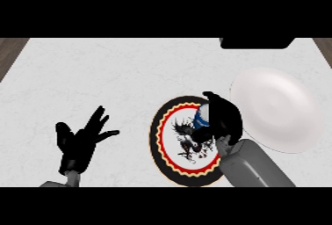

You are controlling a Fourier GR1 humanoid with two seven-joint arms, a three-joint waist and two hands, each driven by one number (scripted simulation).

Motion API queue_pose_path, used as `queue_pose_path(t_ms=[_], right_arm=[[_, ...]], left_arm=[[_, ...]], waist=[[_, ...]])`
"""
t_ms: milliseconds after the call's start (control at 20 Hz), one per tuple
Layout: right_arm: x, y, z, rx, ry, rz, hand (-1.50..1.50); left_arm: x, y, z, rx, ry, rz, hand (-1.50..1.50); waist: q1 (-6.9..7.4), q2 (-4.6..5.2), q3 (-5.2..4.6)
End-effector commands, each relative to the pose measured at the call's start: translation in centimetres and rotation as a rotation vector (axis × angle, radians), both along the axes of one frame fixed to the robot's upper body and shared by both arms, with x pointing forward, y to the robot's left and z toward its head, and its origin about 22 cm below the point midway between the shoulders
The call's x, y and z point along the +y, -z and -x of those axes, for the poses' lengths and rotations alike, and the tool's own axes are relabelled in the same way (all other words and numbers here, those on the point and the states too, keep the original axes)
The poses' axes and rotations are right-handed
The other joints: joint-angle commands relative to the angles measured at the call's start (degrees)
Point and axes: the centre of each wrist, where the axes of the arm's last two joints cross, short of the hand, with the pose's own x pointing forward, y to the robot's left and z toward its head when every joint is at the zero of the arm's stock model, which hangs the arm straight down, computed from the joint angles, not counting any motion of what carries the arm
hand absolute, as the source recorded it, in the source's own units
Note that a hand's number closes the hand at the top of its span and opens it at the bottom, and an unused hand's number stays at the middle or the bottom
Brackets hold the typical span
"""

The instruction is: Pick the can from the plate and place it in the plate

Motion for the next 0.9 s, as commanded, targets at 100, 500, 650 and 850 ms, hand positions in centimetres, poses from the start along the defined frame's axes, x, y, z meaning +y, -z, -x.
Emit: queue_pose_path(t_ms=[100,500,650,850], right_arm=[[-0.7,1.5,-2.4,0.032,-0.045,0.102,1.50],[5.7,1.3,-1.8,-0.018,0.070,0.132,1.50],[6.9,0.2,-3.2,0.003,0.249,0.124,1.50],[8.3,-0.9,-3.6,-0.179,0.310,0.114,1.50]], left_arm=[[0.4,1.5,-0.4,0.030,-0.006,-0.006,0.00],[-0.2,2.0,-0.2,0.025,0.014,-0.004,0.00],[-0.6,0.7,-1.0,-0.002,0.062,-0.014,0.00],[-1.1,0.5,-1.0,0.004,0.075,0.008,0.00]], waist=[[0.15,0.27,-0.15],[0.85,0.41,-0.17],[3.60,0.94,-0.20],[4.36,0.72,-0.20]])
